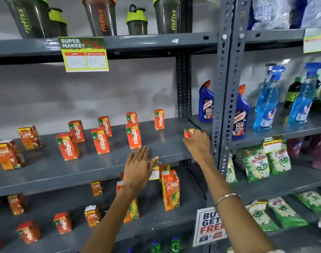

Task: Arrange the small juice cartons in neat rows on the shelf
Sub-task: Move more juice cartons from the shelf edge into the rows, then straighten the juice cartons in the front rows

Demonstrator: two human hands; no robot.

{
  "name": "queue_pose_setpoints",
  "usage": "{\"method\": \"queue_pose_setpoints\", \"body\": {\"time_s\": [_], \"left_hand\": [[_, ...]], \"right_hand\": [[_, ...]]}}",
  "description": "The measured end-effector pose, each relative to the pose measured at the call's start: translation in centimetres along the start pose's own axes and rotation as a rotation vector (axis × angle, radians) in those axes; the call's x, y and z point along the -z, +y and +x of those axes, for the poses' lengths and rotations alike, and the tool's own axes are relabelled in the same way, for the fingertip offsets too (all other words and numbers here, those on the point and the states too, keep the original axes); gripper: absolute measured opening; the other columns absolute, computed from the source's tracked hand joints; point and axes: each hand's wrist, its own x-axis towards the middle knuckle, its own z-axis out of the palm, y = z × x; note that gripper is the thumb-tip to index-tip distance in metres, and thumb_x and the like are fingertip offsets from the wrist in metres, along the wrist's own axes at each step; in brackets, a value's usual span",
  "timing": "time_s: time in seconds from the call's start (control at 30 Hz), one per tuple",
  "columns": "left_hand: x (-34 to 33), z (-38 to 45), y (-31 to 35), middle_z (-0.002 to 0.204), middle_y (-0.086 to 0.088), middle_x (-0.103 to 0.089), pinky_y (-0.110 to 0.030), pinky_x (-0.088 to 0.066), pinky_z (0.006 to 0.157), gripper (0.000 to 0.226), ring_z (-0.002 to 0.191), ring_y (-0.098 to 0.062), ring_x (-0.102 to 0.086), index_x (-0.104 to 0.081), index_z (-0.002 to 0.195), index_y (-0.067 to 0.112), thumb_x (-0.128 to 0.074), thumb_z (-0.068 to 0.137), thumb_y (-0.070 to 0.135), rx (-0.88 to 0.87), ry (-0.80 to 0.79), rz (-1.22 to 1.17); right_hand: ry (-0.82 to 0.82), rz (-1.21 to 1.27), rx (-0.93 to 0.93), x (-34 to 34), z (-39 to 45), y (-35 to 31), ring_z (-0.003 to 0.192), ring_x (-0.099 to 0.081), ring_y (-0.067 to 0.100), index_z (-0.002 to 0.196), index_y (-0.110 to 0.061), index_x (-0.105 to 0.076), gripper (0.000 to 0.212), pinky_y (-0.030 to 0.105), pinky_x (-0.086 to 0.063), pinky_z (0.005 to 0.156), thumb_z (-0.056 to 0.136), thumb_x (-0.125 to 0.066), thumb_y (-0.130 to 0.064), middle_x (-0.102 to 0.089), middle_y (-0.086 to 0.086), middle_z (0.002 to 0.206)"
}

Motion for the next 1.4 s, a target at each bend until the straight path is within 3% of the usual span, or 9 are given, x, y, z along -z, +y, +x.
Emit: {"method": "queue_pose_setpoints", "body": {"time_s": [0.17, 0.37, 0.6, 0.8, 0.93, 1.03, 1.13, 1.23, 1.4], "left_hand": [[-0.5, 0.0, 0.2, 0.158, -0.004, -0.044, -0.041, -0.023, 0.125, 0.079, 0.149, -0.02, -0.034, -0.042, 0.151, 0.015, -0.009, 0.099, 0.065, 0.017, 0.013, 0.016], [-0.9, 0.1, 0.1, 0.156, -0.003, -0.046, -0.04, -0.026, 0.124, 0.077, 0.148, -0.019, -0.037, -0.043, 0.15, 0.016, -0.01, 0.1, 0.065, 0.021, 0.033, 0.031], [-1.1, 0.1, 0.0, 0.153, -0.004, -0.051, -0.042, -0.031, 0.121, 0.076, 0.145, -0.02, -0.041, -0.047, 0.147, 0.016, -0.008, 0.102, 0.062, 0.015, 0.067, 0.062], [-1.0, 0.1, -0.2, 0.154, -0.002, -0.049, -0.041, -0.018, 0.126, 0.063, 0.147, -0.018, -0.039, -0.048, 0.146, 0.018, -0.018, 0.105, 0.055, 0.008, 0.079, -0.016], [0.3, 0.7, 2.2, 0.125, 0.002, -0.07, -0.034, -0.035, 0.116, 0.043, 0.115, -0.009, -0.063, -0.058, 0.133, 0.022, -0.031, 0.107, 0.044, -0.01, 0.26, -0.296], [1.1, 3.2, 6.0, 0.135, 0.018, -0.06, -0.022, -0.04, 0.111, 0.049, 0.123, 0.008, -0.051, -0.039, 0.151, 0.026, -0.032, 0.107, 0.047, 0.148, 0.154, -0.87], [1.6, 7.1, 8.3, 0.153, -0.008, -0.048, -0.043, -0.034, 0.121, 0.059, 0.141, -0.021, -0.046, -0.035, 0.153, 0.014, -0.024, 0.107, 0.049, 0.41, 0.011, -1.26], [1.2, 9.4, 8.3, 0.132, -0.016, -0.066, -0.044, -0.042, 0.114, 0.062, 0.125, -0.027, -0.061, -0.061, 0.133, 0.01, -0.019, 0.107, 0.048, 0.545, 0.027, -1.307], [-0.2, 9.9, 7.0, 0.132, -0.014, -0.067, -0.048, -0.039, 0.117, 0.062, 0.125, -0.025, -0.062, -0.071, 0.111, 0.03, -0.016, 0.104, 0.059, 0.524, 0.026, -1.302]], "right_hand": [[0.008, 0.219, 0.055, -1.2, -0.3, 0.8, 0.083, -0.072, 0.033, 0.092, -0.003, -0.072, 0.035, 0.039, -0.058, 0.073, 0.077, -0.076, -0.034, -0.075, 0.016, 0.091], [0.064, 0.518, 0.12, -3.5, -0.7, -1.8, 0.098, -0.065, 0.026, 0.109, -0.004, -0.051, 0.057, 0.041, -0.055, 0.085, 0.068, -0.086, -0.022, -0.065, 0.013, 0.105], [-0.116, 0.569, 0.122, -6.2, 0.7, -4.7, 0.109, -0.067, 0.029, 0.117, -0.005, -0.042, 0.071, 0.033, -0.054, 0.087, 0.068, -0.091, -0.021, -0.064, 0.016, 0.119], [-0.208, 0.58, 0.139, -6.7, 1.2, -3.9, 0.115, -0.063, 0.024, 0.123, -0.007, -0.042, 0.078, 0.035, -0.051, 0.094, 0.067, -0.092, -0.027, -0.062, 0.012, 0.125], [-0.272, 0.652, 0.133, -6.8, 1.7, -2.1, 0.109, -0.067, 0.019, 0.128, -0.007, -0.047, 0.059, 0.029, -0.053, 0.092, 0.083, -0.08, -0.023, -0.068, 0.012, 0.126], [-0.342, 0.64, 0.141, -6.5, 2.2, -2.1, 0.12, -0.064, 0.023, 0.138, -0.008, -0.049, 0.054, 0.041, -0.053, 0.102, 0.092, -0.071, -0.024, -0.065, 0.01, 0.134], [-0.415, 0.592, 0.211, -6.1, 2.3, -2.7, 0.112, -0.068, 0.021, 0.136, -0.01, -0.055, 0.041, 0.032, -0.056, 0.091, 0.096, -0.062, -0.018, -0.069, 0.011, 0.128], [-0.426, 0.553, 0.293, -6.0, 2.0, -2.4, 0.118, -0.066, 0.026, 0.136, -0.012, -0.056, 0.039, 0.044, -0.052, 0.104, 0.098, -0.059, -0.016, -0.069, 0.011, 0.128], [-0.465, 0.562, 0.342, -6.0, 2.1, -1.8, 0.121, -0.063, 0.024, 0.139, -0.015, -0.053, 0.042, 0.033, -0.047, 0.101, 0.097, -0.059, -0.015, -0.068, 0.009, 0.131]]}}
